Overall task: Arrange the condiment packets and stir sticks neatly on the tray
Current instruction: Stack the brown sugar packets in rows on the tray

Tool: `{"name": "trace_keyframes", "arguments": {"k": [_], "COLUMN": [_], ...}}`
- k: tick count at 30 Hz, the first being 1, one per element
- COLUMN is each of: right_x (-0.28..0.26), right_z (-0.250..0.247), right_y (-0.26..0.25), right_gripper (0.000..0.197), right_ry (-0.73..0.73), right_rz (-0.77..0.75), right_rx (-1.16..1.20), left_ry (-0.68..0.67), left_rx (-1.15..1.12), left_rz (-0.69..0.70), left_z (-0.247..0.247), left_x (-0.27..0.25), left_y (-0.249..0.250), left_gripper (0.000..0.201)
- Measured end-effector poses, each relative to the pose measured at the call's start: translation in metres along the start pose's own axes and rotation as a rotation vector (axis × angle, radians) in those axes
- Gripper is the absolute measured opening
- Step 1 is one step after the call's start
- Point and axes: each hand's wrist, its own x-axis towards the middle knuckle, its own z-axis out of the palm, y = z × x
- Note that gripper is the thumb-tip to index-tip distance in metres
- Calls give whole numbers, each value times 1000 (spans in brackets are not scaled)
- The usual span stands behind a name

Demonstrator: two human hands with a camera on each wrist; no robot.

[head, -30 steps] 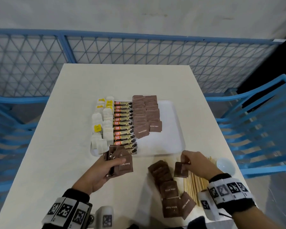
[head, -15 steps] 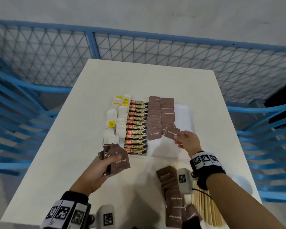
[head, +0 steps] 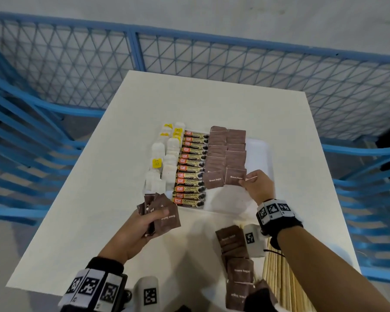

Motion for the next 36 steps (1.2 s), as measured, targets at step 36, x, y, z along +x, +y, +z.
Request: {"name": "trace_keyframes", "arguments": {"k": [36], "right_x": [-53], "right_z": [41], "right_y": [-48], "right_gripper": [27], "right_ry": [-279], "right_rz": [-659], "right_rx": [-215], "left_ry": [-34], "left_rx": [-15], "left_rz": [-4], "left_z": [14], "left_x": [11], "left_y": [5], "left_gripper": [23]}}
